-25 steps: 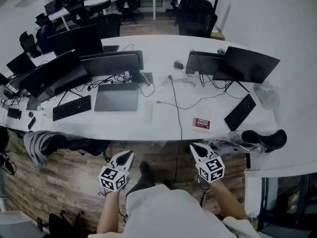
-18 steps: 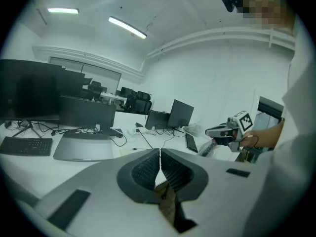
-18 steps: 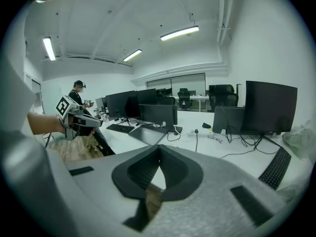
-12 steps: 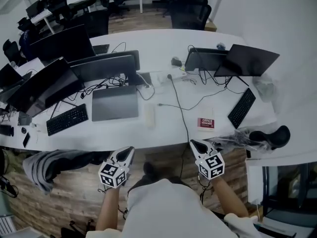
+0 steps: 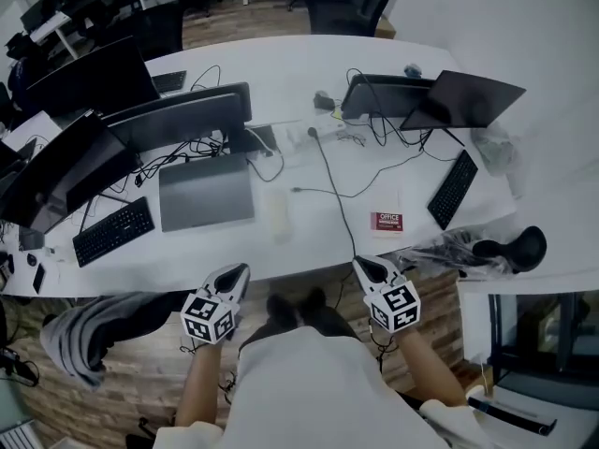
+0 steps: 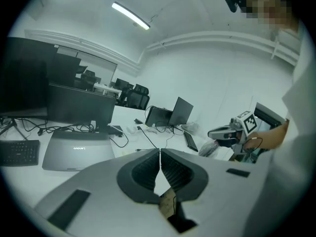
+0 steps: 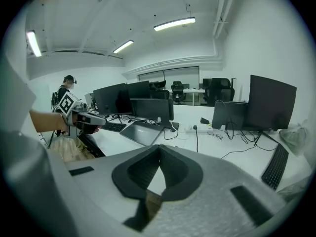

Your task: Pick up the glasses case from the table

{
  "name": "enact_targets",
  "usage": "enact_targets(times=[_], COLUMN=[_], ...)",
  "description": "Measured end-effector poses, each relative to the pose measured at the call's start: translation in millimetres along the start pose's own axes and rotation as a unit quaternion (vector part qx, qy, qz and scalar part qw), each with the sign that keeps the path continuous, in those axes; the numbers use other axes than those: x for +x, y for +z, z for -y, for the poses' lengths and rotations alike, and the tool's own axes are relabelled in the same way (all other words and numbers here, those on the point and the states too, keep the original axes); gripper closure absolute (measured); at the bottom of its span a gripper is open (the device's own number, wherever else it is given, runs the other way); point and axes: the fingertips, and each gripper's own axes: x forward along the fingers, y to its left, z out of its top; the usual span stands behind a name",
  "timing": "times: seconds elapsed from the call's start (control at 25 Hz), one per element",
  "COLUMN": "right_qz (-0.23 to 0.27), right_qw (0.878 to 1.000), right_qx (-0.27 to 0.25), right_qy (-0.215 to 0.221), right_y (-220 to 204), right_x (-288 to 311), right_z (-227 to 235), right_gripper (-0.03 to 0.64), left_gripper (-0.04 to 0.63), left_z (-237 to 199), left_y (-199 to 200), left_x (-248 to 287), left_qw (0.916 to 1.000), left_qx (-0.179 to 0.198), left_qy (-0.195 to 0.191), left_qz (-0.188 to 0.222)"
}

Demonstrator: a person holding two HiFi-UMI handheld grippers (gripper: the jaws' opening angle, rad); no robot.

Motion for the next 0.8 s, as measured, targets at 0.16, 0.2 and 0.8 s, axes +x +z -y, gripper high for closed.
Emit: enact_targets(times=[0.16, 0.2, 0.8], right_qz=[-0.008, -0.01, -0.053], right_qw=[1.0, 1.0, 0.993], right_qx=[0.004, 0.005, -0.013], right_qy=[0.003, 0.006, 0.102], right_y=[4.8, 6.3, 18.1], right_x=[9.9, 12.5, 83.3], right_z=[19.3, 24.9, 100.5], right_gripper=[0.617, 0.617, 0.617], left_gripper=[0.586, 0.586, 0.585], left_z=[-1.2, -1.1, -18.7], left_y=[6.1, 8.2, 24.9], left_x=[23.7, 28.8, 126.7], left_qw=[0.9999, 0.9999, 0.9946], left_qx=[-0.008, -0.012, -0.066], left_qy=[0.0, 0.002, 0.08], left_qz=[-0.007, -0.008, -0.005])
